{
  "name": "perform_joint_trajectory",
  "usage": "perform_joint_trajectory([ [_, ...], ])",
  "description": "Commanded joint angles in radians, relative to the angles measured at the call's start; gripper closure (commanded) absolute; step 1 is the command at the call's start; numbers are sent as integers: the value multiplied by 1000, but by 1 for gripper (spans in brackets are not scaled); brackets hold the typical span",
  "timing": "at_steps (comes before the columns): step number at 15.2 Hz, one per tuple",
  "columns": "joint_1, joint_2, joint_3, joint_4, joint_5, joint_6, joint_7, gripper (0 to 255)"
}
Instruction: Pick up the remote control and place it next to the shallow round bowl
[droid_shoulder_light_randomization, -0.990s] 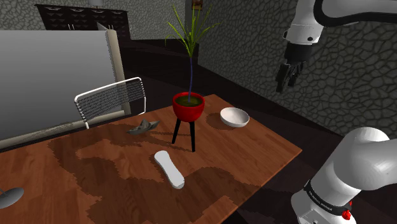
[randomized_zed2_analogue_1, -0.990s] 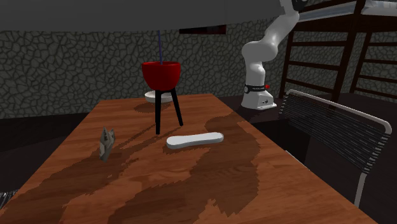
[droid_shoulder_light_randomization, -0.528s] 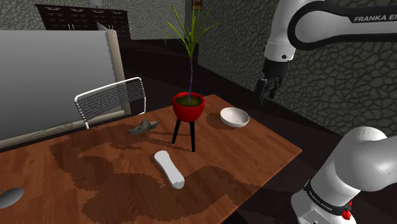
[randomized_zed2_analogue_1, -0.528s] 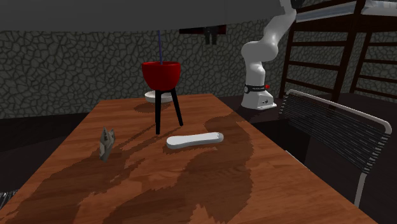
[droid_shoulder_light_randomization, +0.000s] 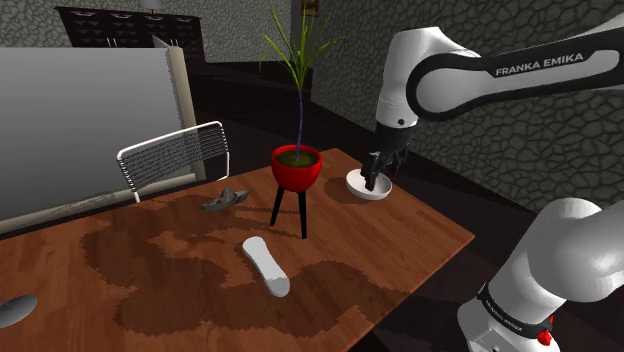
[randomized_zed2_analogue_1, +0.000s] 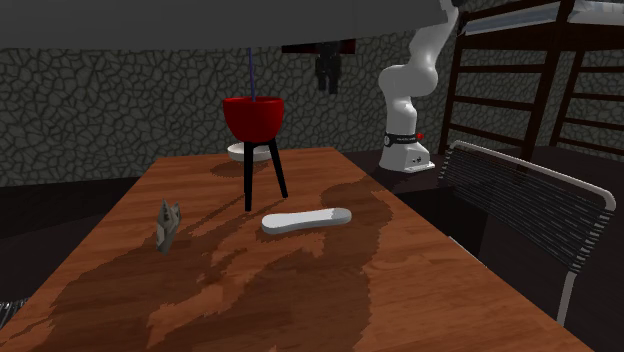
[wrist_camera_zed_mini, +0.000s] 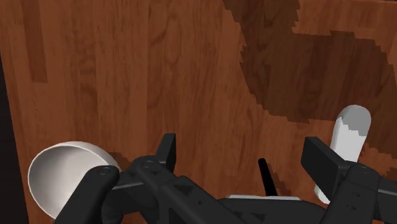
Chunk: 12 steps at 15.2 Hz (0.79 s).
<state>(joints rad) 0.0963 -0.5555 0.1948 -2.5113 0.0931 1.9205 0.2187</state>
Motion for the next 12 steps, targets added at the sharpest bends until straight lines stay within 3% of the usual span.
perform_joint_trajectory([
  [1, 11, 61, 35, 3, 11, 64, 37, 0],
  [7, 25, 262, 126, 48, 4, 231, 143, 0],
  [12, 32, 452, 190, 123, -57, 348, 254, 0],
])
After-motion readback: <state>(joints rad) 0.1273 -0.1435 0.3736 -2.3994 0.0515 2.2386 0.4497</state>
